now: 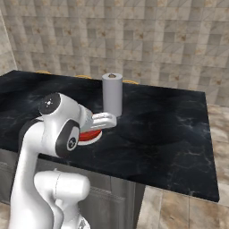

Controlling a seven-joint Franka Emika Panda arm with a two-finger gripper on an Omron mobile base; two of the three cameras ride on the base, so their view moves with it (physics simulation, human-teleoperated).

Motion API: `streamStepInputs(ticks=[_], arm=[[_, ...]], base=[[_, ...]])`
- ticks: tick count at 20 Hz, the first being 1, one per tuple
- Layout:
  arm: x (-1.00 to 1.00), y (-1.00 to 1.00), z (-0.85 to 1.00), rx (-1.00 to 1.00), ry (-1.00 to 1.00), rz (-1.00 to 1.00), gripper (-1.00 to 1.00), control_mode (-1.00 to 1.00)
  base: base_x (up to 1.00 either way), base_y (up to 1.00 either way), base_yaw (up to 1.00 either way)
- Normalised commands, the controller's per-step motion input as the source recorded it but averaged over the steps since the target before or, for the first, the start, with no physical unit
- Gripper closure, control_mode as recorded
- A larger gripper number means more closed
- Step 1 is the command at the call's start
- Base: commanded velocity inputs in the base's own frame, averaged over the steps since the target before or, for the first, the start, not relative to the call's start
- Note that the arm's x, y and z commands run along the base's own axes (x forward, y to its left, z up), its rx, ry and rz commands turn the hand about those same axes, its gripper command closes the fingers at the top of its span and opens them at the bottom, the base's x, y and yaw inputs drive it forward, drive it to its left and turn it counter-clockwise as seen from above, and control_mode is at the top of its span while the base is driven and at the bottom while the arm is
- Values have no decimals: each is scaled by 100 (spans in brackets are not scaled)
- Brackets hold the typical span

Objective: Move the bowls from the cabinet to the plates on the dining table.

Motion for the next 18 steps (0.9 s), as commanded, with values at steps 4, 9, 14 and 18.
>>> streamStepInputs(ticks=[4, 9, 14, 18], arm=[[-55, 0, 9, 13, 4, 8, -100, -100], [-64, 0, -2, 3, 1, 12, -100, -100], [-44, 5, -6, 0, 0, 10, -100, -100], [0, 14, -1, -4, 0, 3, -100, -100]], base=[[0, 0, 0], [0, 0, 0], [0, 0, 0], [0, 0, 0]])
